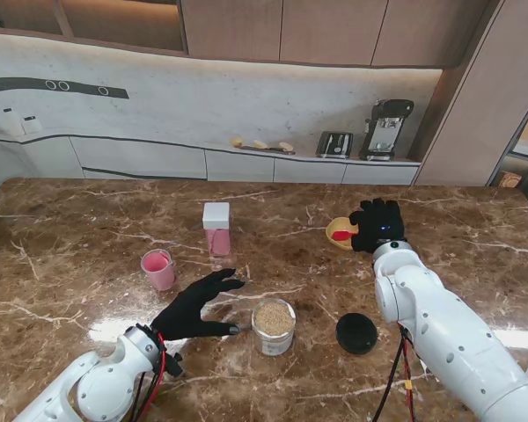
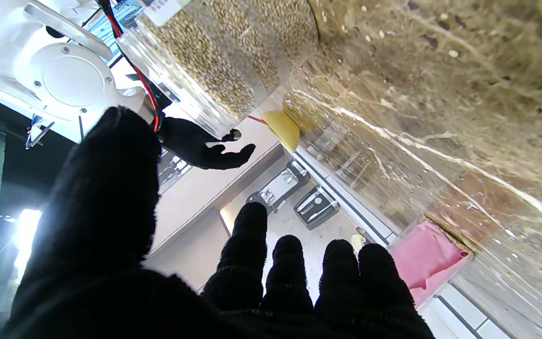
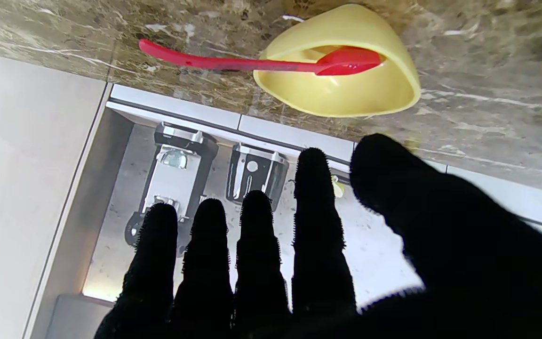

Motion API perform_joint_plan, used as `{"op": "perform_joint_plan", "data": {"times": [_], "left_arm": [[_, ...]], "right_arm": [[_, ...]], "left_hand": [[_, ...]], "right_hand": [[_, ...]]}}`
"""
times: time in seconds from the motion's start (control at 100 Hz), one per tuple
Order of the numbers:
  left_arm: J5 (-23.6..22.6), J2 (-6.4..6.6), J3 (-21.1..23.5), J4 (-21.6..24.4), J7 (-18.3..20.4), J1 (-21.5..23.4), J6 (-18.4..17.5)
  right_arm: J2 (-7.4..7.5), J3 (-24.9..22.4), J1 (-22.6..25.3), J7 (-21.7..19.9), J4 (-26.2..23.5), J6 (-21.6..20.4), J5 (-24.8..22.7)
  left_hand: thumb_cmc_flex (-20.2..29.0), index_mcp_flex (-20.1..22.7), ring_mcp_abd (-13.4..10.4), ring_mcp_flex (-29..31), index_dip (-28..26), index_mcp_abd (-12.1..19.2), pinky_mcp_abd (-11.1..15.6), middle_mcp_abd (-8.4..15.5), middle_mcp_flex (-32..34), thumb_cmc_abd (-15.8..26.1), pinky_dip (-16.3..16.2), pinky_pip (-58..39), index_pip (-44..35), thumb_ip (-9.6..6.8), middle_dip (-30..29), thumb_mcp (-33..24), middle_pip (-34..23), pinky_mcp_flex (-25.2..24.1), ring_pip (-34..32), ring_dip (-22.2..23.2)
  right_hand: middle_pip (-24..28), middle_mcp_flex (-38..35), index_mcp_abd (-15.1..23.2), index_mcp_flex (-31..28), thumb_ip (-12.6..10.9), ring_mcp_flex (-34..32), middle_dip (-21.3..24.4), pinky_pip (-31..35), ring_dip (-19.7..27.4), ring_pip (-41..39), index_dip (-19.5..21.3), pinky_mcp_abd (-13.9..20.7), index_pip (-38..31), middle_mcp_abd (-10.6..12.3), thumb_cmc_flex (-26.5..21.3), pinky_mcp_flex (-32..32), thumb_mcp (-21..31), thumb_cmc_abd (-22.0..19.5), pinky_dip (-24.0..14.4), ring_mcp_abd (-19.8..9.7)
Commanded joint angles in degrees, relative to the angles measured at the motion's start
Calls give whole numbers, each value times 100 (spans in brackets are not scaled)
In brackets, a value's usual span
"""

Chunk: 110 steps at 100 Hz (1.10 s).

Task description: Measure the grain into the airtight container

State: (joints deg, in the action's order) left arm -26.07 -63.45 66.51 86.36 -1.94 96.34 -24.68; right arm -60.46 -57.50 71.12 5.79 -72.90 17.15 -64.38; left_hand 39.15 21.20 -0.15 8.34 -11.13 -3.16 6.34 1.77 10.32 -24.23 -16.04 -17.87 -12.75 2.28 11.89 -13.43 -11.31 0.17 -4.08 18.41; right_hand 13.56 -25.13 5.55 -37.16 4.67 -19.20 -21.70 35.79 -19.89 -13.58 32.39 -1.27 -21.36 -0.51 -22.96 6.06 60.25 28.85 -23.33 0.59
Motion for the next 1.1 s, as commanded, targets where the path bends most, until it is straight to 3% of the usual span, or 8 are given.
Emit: {"op": "perform_joint_plan", "data": {"times": [0.0, 0.19, 0.55, 1.09], "left_arm": [[-31, 9, 32, 22, 7, 68, 22], [-62, 19, 116, 90, 40, 134, 89], [-74, 30, 180, 223, 86, 237, 194], [-70, 30, 137, 184, 114, 195, 329]], "right_arm": [[-18, 96, -177, -108, 179, 26, 58], [-38, 514, -574, -112, 618, 173, 244], [-184, 1283, -1201, 269, 1567, 451, 848], [-484, 2273, -1967, 899, 2883, 287, 1652]], "left_hand": [[-130, -11, -93, -1, -12, -9, 135, 26, 111, 17, 28, 179, -36, -32, -89, -128, 6, -101, -50, 18], [-55, -35, -67, -43, -36, -31, 97, -17, 108, 224, 7, 409, -14, -8, -109, -61, 37, -101, -40, 16], [9, -70, -64, -74, -48, -27, 113, -27, 95, 310, -111, 518, 23, -30, -119, 4, 54, -116, -33, 17], [89, -85, -83, -106, -61, -21, 130, -22, 82, 365, -213, 614, 50, -34, -141, 72, 96, -116, -17, 8]], "right_hand": [[66, 157, 129, -198, 229, 186, 116, -63, 76, -77, 117, 45, -92, -57, 17, 1, 206, 105, -154, -72], [103, 184, 169, -237, 243, 158, 145, -23, 81, -141, 125, 37, -115, -58, 42, 58, 225, 178, -206, -80], [311, 70, 162, -227, 260, 1, 152, 119, 44, -295, 81, 15, -86, -57, 21, 192, 220, 118, -299, -102], [415, 74, 220, -304, 273, -70, 198, 261, 40, -368, 40, -13, -151, -51, 13, 323, 239, 201, -347, -130]]}}
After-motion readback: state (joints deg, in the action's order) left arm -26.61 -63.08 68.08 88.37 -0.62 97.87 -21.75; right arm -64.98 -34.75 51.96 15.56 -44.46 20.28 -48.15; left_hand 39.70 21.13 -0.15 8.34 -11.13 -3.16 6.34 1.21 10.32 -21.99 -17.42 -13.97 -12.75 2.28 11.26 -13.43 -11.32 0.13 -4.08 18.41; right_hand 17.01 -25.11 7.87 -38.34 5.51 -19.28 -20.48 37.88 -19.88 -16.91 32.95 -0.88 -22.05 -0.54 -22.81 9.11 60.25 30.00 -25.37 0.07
